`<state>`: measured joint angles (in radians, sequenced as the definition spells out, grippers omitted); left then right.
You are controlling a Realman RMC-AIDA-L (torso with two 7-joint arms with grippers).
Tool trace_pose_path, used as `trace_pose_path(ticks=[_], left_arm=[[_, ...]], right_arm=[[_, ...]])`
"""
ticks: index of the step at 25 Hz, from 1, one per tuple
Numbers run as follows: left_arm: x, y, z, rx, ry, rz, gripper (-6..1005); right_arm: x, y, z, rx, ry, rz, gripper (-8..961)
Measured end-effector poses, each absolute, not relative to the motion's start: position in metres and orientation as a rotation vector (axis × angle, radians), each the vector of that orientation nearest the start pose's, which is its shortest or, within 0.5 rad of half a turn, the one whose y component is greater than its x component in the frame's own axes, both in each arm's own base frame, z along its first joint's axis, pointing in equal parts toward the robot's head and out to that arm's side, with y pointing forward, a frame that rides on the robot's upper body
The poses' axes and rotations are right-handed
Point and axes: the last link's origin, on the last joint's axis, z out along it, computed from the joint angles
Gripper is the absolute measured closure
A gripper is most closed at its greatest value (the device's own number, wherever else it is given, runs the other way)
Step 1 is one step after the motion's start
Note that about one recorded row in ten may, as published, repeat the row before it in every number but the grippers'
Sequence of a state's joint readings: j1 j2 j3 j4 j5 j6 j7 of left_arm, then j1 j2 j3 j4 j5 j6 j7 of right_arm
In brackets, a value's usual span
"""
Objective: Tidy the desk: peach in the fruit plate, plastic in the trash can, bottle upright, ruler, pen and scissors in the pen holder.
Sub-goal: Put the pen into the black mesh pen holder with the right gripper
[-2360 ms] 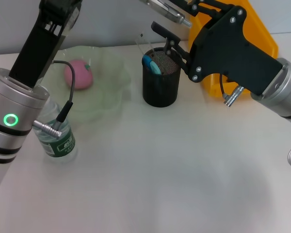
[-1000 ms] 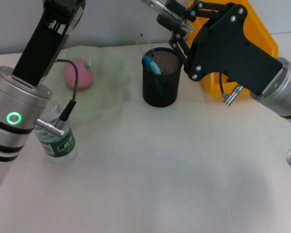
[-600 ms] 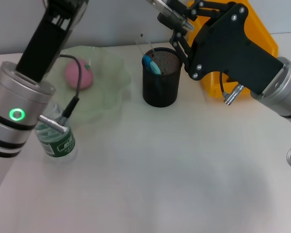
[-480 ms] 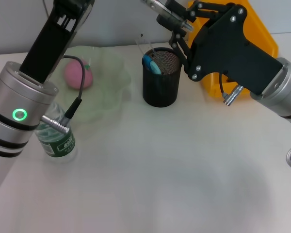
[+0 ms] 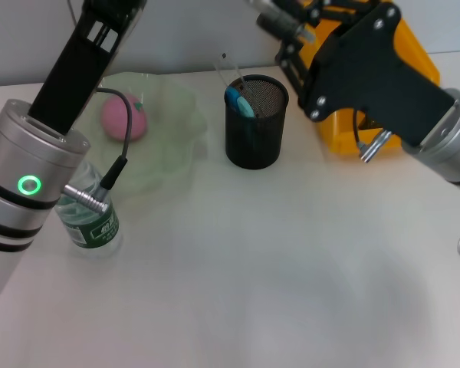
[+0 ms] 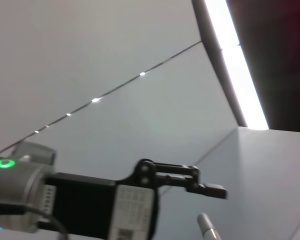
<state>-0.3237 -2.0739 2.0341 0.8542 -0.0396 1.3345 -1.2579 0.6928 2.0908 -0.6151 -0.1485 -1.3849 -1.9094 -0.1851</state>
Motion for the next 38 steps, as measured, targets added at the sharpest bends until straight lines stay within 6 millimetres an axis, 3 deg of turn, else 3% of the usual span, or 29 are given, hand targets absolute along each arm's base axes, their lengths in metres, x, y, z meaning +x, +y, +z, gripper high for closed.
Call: trace_pose_path(ticks=[4,12,17,20,25,29,38], left_arm=[[-0.124,0.299,-0.011,-1.976,-0.779,-2.111,194],[-0.134,0.290,-0.001,-2.063,-0.393,-1.945,187],[-0.150,0.295,0.005,-2.249,-0.237,-1.721,184],[-0.159,0.293,0.004,-2.355,-0.149,-1.600,184],[-0.175,0.294,0.006,-2.473,-0.133,-1.448,184],[-0.181,0.293,-0.001,-2.579,-0.116,-1.335,184],[-0.190,0.294,-0.012,-2.676,-0.108,-1.184,184]], right_arm=[[0.178,0.320,0.015,-1.641,-0.793,1.152,823],[0.206,0.314,0.057,-1.504,-0.478,1.299,823],[0.224,0.322,0.084,-1.659,-0.273,1.365,824],[0.224,0.333,0.105,-1.794,-0.161,1.356,824],[0.208,0.361,0.140,-2.090,0.149,1.221,823],[0.181,0.386,0.162,-2.337,0.418,1.010,822],[0.117,0.421,0.168,-2.537,0.714,0.312,821]])
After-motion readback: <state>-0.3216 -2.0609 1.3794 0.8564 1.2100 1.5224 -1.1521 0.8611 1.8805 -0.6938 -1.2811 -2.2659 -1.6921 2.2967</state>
